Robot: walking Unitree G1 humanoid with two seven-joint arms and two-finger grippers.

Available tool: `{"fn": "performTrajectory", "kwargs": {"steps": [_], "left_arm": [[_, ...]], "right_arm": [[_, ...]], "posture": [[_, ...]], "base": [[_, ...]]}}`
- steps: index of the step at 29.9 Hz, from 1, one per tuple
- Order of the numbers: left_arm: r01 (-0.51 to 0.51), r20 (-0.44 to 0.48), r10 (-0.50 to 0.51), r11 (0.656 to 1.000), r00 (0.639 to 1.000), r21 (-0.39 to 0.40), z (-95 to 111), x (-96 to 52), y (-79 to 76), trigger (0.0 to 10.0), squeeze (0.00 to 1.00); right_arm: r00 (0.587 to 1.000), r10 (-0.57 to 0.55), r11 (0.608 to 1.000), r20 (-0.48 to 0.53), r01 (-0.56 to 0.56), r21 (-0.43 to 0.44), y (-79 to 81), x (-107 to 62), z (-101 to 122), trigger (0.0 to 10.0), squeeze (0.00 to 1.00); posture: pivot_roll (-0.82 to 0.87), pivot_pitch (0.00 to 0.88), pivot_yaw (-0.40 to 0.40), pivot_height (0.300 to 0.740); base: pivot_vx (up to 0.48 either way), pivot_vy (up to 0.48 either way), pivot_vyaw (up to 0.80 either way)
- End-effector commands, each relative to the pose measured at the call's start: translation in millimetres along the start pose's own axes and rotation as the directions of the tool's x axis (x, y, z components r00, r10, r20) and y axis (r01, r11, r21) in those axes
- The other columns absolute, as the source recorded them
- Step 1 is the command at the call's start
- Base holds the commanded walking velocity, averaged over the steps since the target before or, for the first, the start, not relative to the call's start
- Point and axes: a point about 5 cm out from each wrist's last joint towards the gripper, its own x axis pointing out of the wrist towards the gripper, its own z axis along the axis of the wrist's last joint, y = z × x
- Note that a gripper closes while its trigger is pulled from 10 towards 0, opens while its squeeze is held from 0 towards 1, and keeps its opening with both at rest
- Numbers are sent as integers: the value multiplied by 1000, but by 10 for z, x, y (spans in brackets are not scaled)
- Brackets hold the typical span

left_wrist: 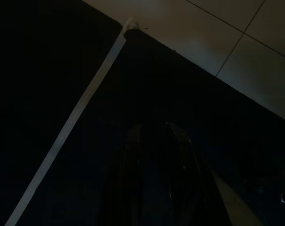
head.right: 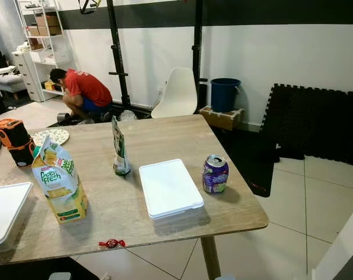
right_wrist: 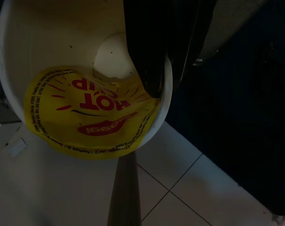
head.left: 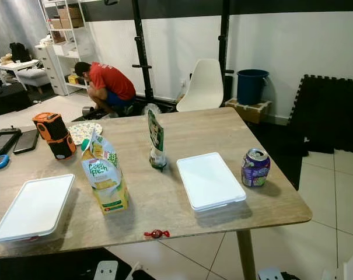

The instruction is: Restocking fridge

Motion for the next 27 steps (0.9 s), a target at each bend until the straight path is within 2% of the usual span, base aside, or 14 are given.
{"fn": "performTrajectory", "kwargs": {"steps": [1, 8, 13, 20, 27], "left_arm": [[1, -12, -1, 1000, 1000, -11, -59, -11, -8, 10000, 0], [-3, -28, 3, 1000, 1000, -7, -105, -22, 15, 10000, 0], [2, -43, -2, 1000, 999, -8, -141, -29, 23, 10000, 0], [9, -51, -9, 1000, 999, -8, -165, -35, 26, 10000, 0], [-8, -29, 7, 1000, 1000, -22, -142, -37, 49, 10000, 0]], "right_arm": [[1000, 5, 1000, -4, -5, -3, 17, -3, -19, 10000, 0], [999, 13, 1000, 36, -13, -4, 33, 0, 31, 10000, 0], [992, -6, 1000, 122, 7, -3, 8, 11, 175, 10000, 0], [987, 31, 995, 160, -16, -94, 26, 39, 334, 10000, 0], [982, 50, 992, 181, -28, -121, 41, 50, 412, 10000, 0]], "posture": [[13, 38, 72, 740], [14, 40, 68, 740], [14, 40, 66, 740], [13, 44, 62, 740], [15, 47, 43, 740]], "base": [[0, 0, 0], [0, 0, 0], [0, 0, 0], [0, 0, 0], [0, 0, 0]]}}
